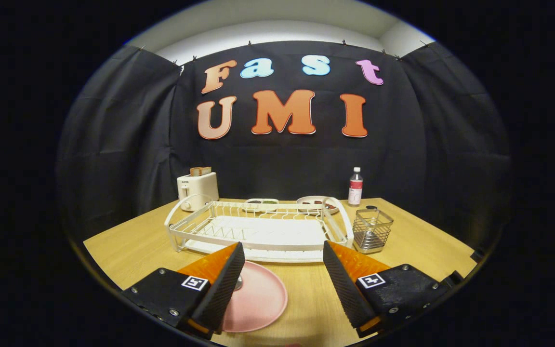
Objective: Take the plate from the dish rack, then take the spoon from the basket and place it into the plate.
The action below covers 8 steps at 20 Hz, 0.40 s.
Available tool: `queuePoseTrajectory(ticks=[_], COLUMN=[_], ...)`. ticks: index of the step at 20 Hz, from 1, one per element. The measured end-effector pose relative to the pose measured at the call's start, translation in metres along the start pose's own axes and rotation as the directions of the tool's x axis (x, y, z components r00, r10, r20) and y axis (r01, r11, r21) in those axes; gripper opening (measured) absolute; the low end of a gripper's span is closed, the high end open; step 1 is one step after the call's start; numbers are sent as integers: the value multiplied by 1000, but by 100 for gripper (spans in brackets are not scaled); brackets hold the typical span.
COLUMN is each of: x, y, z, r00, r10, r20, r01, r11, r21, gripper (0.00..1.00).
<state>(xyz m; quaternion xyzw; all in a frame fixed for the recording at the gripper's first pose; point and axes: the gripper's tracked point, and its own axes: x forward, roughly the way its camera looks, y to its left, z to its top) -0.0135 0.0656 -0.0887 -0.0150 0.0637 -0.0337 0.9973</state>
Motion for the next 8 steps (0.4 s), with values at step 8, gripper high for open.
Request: queuePoseTrajectory(ticks=[8], x=[-9], y=[-80], z=[9], r00=[994], r10=[-108], r20=[6], r01=[107], r11=[994], r21=[26], gripper=[97])
